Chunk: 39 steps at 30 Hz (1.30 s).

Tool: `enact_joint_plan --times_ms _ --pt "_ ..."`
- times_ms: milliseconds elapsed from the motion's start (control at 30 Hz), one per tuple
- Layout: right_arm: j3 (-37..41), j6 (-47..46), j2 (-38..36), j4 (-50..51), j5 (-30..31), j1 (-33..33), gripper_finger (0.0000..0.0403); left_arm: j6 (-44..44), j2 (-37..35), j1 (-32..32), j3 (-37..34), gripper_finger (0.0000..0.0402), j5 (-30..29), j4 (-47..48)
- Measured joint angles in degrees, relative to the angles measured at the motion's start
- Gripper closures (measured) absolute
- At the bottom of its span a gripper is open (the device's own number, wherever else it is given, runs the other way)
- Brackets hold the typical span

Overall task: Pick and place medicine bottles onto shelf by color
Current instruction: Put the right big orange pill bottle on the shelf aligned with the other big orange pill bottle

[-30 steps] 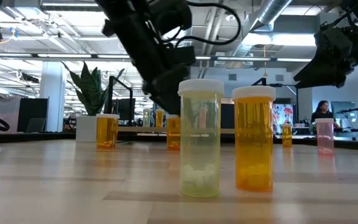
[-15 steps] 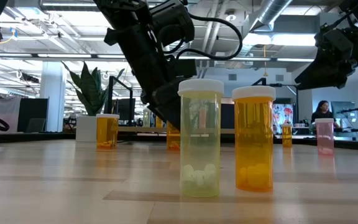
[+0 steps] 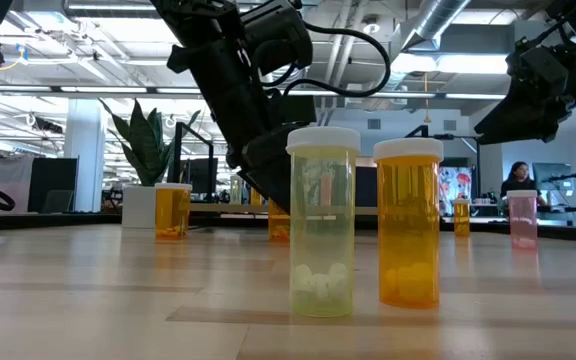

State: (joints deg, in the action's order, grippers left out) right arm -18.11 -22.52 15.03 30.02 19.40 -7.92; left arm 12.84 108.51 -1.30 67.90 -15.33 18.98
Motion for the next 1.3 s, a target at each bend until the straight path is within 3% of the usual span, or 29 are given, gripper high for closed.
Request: enact_joint_plan --times_ms 200,533,833,1033,1300 --pt "0.0 0.0 0.0 0.0 0.0 0.0 0.0178 0.5 0.0 0.0 0.0 0.0223 0.2 0.0" --pt "0.0 0.0 0.0 0.0 0.0 0.0 0.0178 1.4 0.0 2.1 5.9 0.0207 1.1 3.8" --pt "0.0 0.0 0.0 0.0 0.0 0.0 0.0178 -3.5 -0.1 11.0 11.4 0.0206 1.4 7.6" --pt "0.0 0.0 0.0 0.0 0.0 0.0 0.0178 -6.5 -0.1 19.5 11.4 0.0205 10.2 5.4" --pt "0.0 0.0 0.0 0.0 0.0 0.0 0.0178 -9.4 -0.1 23.1 11.4 0.0205 10.6 4.6"
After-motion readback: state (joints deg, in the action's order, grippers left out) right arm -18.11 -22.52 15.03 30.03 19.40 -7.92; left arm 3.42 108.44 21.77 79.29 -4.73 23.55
